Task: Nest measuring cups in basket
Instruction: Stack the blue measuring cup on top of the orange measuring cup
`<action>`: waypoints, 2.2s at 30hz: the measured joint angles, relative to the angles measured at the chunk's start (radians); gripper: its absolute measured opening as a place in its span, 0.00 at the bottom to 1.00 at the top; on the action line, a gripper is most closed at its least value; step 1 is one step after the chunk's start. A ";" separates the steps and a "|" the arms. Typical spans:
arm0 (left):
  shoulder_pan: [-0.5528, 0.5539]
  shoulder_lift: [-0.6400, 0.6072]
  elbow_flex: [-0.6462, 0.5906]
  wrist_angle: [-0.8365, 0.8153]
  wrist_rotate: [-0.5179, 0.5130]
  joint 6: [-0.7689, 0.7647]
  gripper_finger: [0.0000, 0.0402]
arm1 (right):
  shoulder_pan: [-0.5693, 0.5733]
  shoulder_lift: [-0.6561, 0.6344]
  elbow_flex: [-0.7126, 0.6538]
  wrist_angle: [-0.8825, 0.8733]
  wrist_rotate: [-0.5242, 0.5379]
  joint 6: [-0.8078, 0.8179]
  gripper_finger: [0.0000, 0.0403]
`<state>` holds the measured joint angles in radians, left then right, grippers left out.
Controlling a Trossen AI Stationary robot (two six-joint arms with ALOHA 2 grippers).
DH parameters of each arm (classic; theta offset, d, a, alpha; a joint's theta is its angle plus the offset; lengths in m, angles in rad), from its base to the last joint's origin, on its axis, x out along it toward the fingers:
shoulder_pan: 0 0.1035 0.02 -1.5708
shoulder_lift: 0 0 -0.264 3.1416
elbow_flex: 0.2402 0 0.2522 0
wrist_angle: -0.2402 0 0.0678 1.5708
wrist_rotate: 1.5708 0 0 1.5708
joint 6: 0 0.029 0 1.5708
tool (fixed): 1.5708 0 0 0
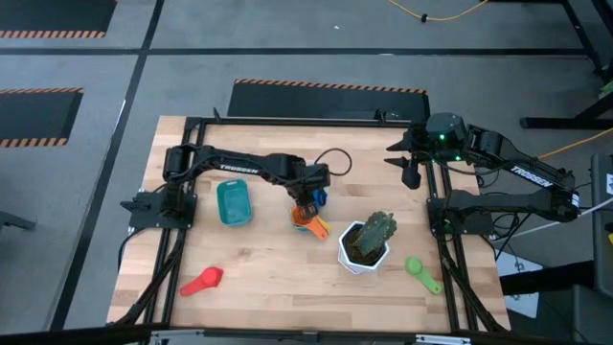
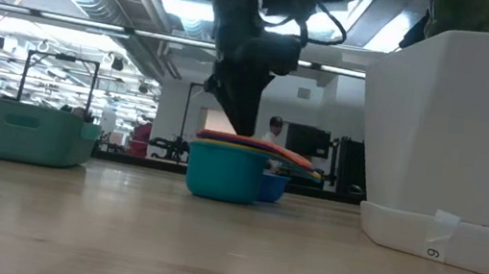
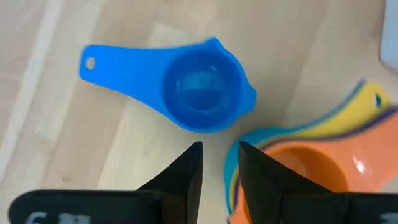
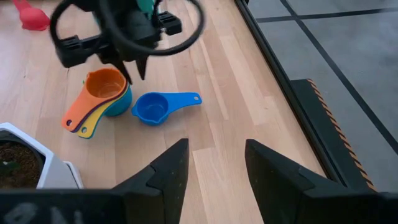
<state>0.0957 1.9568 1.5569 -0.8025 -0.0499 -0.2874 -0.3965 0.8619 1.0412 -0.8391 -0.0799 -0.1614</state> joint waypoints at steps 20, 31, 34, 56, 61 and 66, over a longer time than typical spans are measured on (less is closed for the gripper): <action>0.063 0.012 0.002 0.050 -0.001 -0.229 0.23 | 0.000 0.000 0.000 0.000 0.000 0.000 0.40; 0.063 0.113 0.000 0.057 -0.017 -0.230 0.23 | 0.001 -0.001 -0.001 0.003 0.000 0.000 0.40; 0.063 0.137 0.003 0.070 0.003 -0.235 0.23 | 0.000 0.002 -0.001 0.004 0.000 -0.001 0.40; 0.074 0.080 0.000 0.046 0.012 -0.087 0.23 | 0.000 0.035 -0.001 -0.004 -0.002 0.011 0.40; 0.102 -0.021 0.001 0.033 0.004 0.057 0.23 | 0.000 0.035 -0.001 -0.006 -0.026 0.123 0.40; 0.116 -0.148 -0.010 0.014 -0.102 0.198 0.23 | 0.000 0.045 -0.001 -0.010 -0.027 0.178 0.40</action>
<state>0.2115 1.8091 1.5465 -0.7881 -0.1521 -0.0893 -0.3962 0.9070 1.0405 -0.8491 -0.1066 0.0168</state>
